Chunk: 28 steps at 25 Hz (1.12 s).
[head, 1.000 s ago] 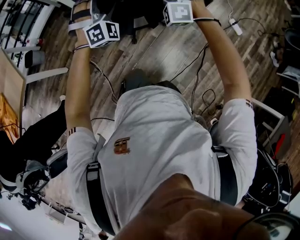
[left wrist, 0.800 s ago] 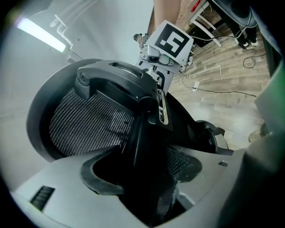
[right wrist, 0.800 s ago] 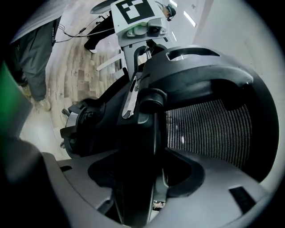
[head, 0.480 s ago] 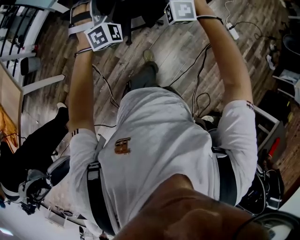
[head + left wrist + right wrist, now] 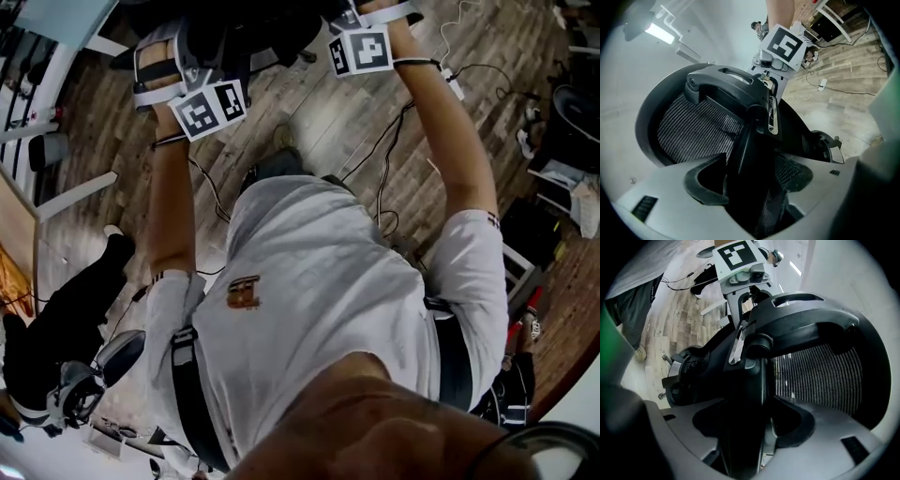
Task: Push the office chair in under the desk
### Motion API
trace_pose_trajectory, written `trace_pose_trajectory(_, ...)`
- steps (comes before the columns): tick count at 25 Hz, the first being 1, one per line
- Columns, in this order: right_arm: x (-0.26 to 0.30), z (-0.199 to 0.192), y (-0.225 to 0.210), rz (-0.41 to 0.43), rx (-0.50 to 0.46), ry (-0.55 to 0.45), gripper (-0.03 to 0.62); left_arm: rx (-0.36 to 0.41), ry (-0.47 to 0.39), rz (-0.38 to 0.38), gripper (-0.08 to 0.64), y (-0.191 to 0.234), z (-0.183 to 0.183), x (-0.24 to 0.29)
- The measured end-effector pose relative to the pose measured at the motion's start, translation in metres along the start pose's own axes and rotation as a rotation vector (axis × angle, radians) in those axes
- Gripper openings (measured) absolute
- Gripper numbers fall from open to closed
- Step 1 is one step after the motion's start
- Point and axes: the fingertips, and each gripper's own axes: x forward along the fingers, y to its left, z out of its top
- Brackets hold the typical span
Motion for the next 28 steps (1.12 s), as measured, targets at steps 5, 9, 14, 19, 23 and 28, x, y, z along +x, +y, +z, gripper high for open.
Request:
trace_pose_trajectory(5, 0.041, -0.032, -0.016, -0.017, 0.0, -0.016, 0.261, -0.008, 0.014, 0.004, 0.325, 0.012, -0.002, 0.049)
trace_pose_trajectory(9, 0.083, -0.055, -0.024, 0.0, -0.004, -0.032, 0.261, -0.031, 0.031, -0.011, 0.325, 0.018, -0.011, 0.092)
trace_pose_trajectory(14, 0.121, -0.087, -0.037, -0.003, -0.019, -0.064, 0.261, -0.041, 0.04, 0.007, 0.324, 0.028, -0.007, 0.134)
trace_pose_trajectory(19, 0.17, -0.127, -0.055, 0.008, -0.038, -0.079, 0.261, -0.042, 0.071, 0.014, 0.318, 0.038, -0.003, 0.188)
trace_pose_trajectory(23, 0.213, -0.158, -0.068, 0.009, -0.039, -0.119, 0.261, -0.046, 0.13, 0.033, 0.318, 0.048, -0.006, 0.238)
trace_pose_trajectory(28, 0.267, -0.197, -0.088, 0.002, -0.051, -0.183, 0.261, -0.065, 0.206, 0.056, 0.318, 0.062, -0.007, 0.301)
